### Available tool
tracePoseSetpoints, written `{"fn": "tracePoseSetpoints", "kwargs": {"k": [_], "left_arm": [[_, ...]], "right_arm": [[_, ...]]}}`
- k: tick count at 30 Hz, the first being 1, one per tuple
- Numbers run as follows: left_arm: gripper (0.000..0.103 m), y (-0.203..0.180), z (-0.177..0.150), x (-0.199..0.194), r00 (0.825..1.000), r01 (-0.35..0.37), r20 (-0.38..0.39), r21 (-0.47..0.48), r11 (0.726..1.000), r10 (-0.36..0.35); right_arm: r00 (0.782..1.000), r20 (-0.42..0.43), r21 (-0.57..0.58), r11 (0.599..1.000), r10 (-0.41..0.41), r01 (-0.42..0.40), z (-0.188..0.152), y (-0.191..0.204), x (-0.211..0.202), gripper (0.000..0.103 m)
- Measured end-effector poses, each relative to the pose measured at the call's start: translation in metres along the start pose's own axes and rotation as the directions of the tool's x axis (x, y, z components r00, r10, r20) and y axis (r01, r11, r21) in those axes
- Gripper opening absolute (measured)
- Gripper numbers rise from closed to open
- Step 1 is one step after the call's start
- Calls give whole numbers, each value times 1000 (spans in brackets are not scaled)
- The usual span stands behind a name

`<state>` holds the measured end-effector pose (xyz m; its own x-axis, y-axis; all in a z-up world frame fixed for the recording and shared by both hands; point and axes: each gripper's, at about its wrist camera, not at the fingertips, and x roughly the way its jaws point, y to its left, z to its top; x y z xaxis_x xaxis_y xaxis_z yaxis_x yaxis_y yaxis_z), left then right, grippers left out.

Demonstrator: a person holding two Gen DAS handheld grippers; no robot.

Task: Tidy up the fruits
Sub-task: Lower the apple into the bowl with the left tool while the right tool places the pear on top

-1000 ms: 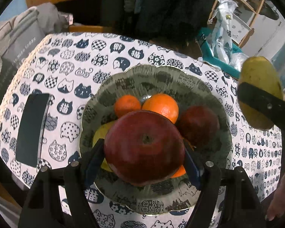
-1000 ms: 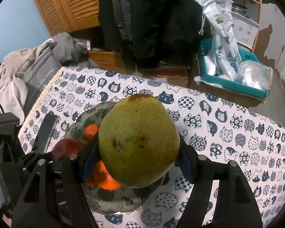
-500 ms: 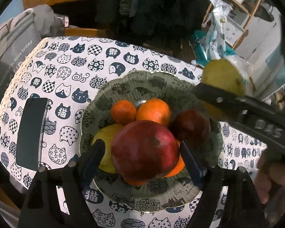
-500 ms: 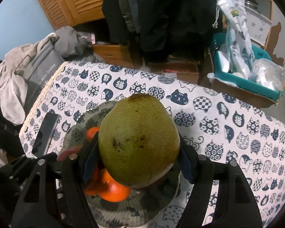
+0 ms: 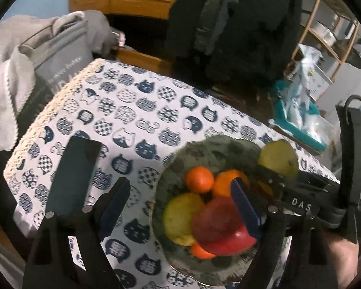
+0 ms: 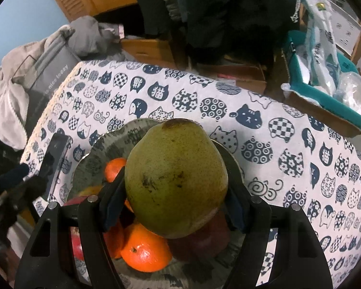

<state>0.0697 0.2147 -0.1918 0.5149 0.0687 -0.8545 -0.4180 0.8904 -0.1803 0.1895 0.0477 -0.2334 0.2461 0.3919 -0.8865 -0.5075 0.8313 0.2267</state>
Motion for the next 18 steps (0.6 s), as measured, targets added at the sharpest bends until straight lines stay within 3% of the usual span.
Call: {"fn": "tracePoseSetpoints", "kwargs": {"k": [5,18], "left_arm": [[87,8,3,-1,1000,-6,10,-10,1000,6],[87,-3,6,-17,999,-7,45,26,1000,6]], "right_arm": [[999,-40,-17,1000,-4,3,2,5,9,74],[997,58,-28,998,-53,55,6,5,-36,78]]}}
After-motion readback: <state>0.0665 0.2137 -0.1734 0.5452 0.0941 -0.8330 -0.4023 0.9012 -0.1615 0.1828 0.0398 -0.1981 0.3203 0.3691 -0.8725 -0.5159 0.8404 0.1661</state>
